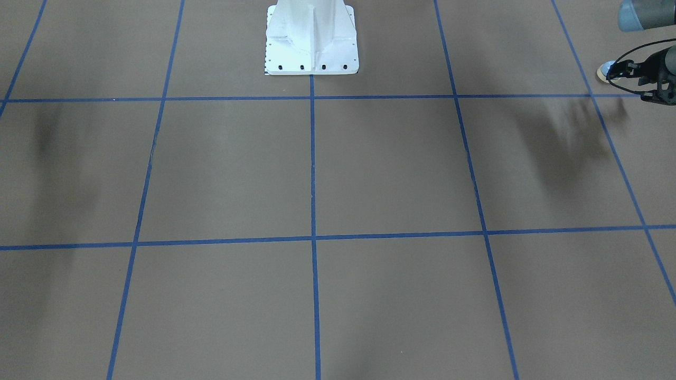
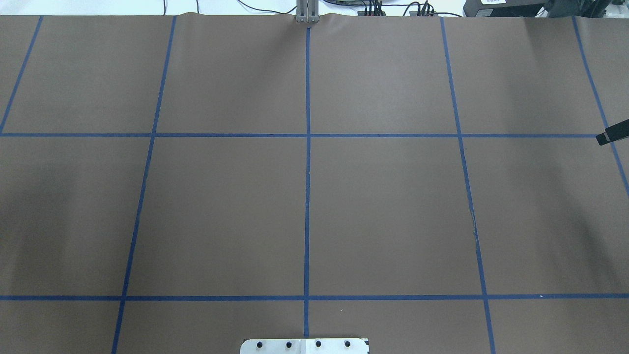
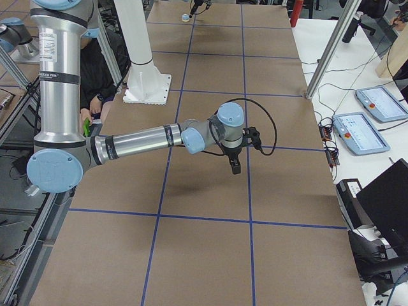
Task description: Place and press bell with both arms
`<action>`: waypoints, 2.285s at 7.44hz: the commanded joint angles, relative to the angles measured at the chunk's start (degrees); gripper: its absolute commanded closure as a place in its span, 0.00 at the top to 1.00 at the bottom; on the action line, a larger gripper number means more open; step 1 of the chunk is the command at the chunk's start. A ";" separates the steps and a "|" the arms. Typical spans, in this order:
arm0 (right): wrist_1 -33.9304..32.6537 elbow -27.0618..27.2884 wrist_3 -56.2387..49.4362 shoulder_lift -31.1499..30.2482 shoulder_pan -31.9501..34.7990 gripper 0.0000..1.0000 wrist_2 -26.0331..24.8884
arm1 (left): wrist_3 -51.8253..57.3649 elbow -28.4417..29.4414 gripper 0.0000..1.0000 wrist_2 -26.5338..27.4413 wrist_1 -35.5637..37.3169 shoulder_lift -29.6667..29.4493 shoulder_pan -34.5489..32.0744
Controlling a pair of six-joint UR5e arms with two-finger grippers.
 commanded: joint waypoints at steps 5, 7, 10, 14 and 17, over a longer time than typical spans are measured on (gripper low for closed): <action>-0.08 0.00 -0.05 -0.12 0.00 1.00 0.06 | -1.08 1.38 1.00 0.17 -0.18 1.86 4.38; -0.08 0.00 -0.05 -0.12 0.00 1.00 0.06 | -1.08 1.47 1.00 0.17 -0.27 1.77 4.47; -0.08 0.00 0.04 -0.21 0.00 1.00 0.06 | -1.17 1.99 1.00 0.17 -0.36 1.16 4.82; -0.08 -0.09 -0.05 -0.38 0.00 1.00 0.06 | -1.17 2.52 1.00 0.17 -0.36 0.54 5.70; 0.01 -0.09 -0.05 -0.38 0.00 1.00 0.06 | -1.17 3.57 1.00 0.26 -0.36 -0.24 6.05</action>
